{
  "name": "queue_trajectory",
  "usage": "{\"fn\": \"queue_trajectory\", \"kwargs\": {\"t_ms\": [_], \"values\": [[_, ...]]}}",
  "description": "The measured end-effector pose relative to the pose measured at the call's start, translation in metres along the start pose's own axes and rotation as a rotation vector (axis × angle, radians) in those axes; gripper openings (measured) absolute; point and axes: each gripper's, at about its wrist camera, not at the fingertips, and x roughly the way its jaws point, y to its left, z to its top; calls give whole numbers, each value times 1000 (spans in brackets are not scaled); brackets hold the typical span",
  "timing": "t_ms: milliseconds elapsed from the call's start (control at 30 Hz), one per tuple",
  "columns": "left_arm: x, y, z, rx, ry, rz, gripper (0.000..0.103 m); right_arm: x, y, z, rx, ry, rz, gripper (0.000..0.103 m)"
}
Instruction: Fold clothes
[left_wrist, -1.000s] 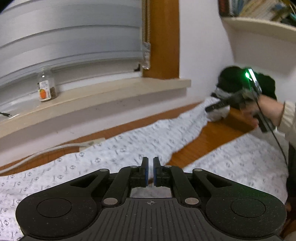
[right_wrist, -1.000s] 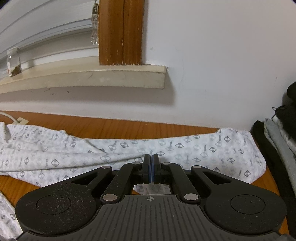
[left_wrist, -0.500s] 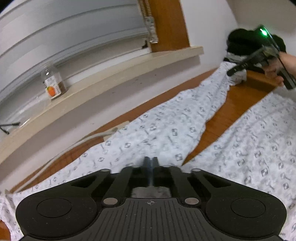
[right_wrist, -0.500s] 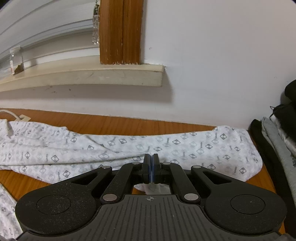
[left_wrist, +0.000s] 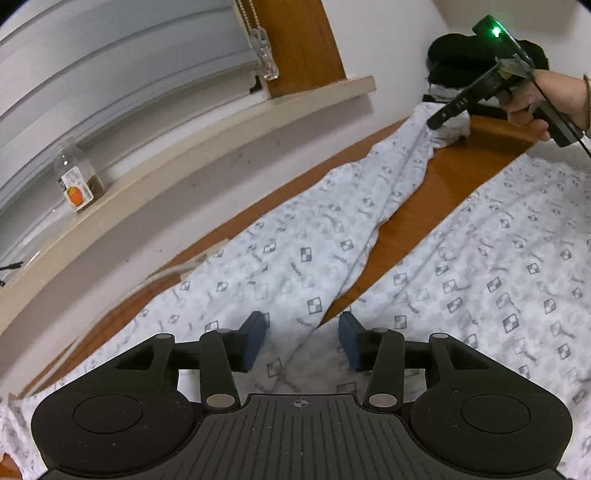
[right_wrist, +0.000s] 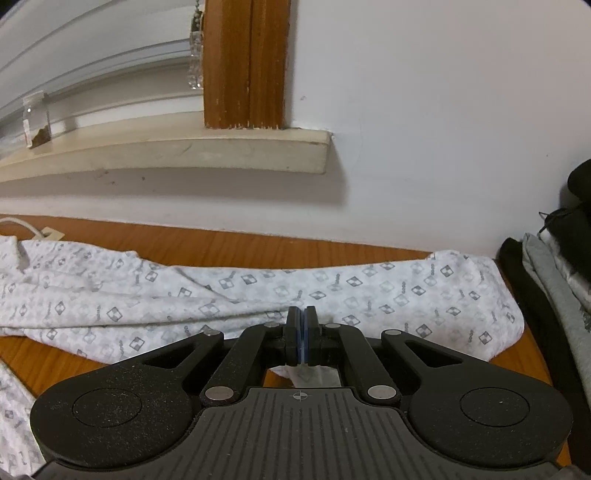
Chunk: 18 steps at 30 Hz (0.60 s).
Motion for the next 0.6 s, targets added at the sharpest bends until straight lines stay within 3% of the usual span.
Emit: {"fn": "queue_trajectory", "kwargs": {"t_ms": [67,133,167,367,467,600], "values": [[2,1,-1,9,2,15,40,-1,-1,-2,-1,1,3,3],[4,2,-2,18,3,30,9,0,-3,-4,0,3,5,3],[5,3,-2,23,4,38,4,0,-5,-5,5,2,8,3],[-11,36,15,-72,-77,78,2,-3,-6,-8,21,-12,40,3],[0,64,32,-145,-81,81,2,1,-3,-5,19,-10,39,3],[34,83,34,-217,7,83,5,8,0,-2,22,-1,35,3]]}}
